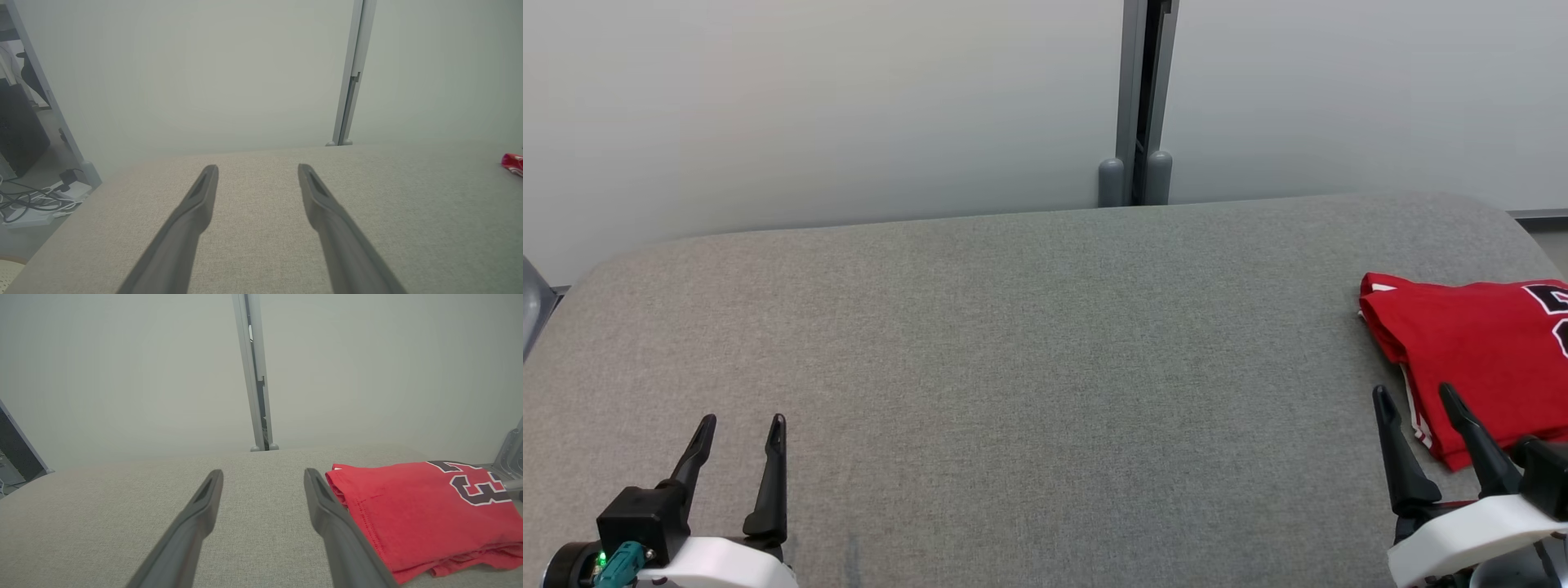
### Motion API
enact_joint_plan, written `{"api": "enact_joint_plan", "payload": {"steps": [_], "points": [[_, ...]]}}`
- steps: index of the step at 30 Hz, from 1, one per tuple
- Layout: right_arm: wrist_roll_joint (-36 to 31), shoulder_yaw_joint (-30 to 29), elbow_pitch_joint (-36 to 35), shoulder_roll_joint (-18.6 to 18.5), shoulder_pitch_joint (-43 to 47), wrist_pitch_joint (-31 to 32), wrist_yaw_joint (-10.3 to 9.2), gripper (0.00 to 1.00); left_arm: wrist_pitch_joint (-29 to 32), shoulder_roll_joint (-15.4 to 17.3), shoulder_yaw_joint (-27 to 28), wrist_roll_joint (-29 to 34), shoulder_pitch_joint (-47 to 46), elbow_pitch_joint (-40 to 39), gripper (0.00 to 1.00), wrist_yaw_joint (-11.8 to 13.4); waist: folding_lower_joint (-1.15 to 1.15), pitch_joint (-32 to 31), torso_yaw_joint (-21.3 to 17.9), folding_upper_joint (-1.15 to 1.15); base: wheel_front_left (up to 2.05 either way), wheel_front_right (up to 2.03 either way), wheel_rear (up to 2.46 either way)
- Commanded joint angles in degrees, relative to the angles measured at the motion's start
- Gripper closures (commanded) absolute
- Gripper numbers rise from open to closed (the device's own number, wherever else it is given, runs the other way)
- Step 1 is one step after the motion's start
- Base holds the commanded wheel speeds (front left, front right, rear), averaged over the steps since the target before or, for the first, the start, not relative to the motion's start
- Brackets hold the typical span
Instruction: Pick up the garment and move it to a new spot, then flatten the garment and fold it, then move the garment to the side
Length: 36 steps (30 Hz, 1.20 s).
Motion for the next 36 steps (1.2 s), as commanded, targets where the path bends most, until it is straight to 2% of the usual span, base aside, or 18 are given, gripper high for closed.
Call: {"api": "enact_joint_plan", "payload": {"steps": [1,5,6,10,14,36], "points": [[-0.2,-0.1,0.0,-0.4,0.2,0.0,-0.02,0.00,-0.1,0.3,0.0,-0.2,-0.8,0.1,0.00,0.3,0.00,0.1,0.1,0.00,0.00,0.00,0.00],[-0.2,0.0,-0.1,-0.3,0.2,0.0,-0.02,0.00,0.0,0.6,-0.1,0.1,-0.9,0.2,0.00,0.6,0.00,0.3,0.1,0.00,0.00,0.00,0.00],[0.0,0.1,0.0,0.0,0.0,0.0,0.00,1.00,0.0,0.3,-0.1,0.0,-0.1,0.1,1.00,0.5,0.00,0.3,0.1,0.00,0.00,0.00,0.00],[0.5,0.0,2.0,0.6,0.6,0.3,0.00,1.00,0.0,-1.0,-0.7,-0.5,1.2,1.7,1.00,0.5,0.00,0.3,0.1,0.00,0.00,0.00,0.00],[3.5,-1.4,3.1,0.6,-0.4,1.6,0.00,1.00,-0.3,-1.4,-0.9,-3.7,0.7,1.7,1.00,0.1,0.00,0.4,0.1,0.00,0.00,0.00,0.00],[22.5,-9.2,9.9,0.3,-6.4,9.4,0.00,1.00,-2.7,-4.4,-3.2,-24.4,-3.7,5.3,1.00,-3.5,0.00,0.7,-0.1,0.00,0.00,0.00,0.00]]}}
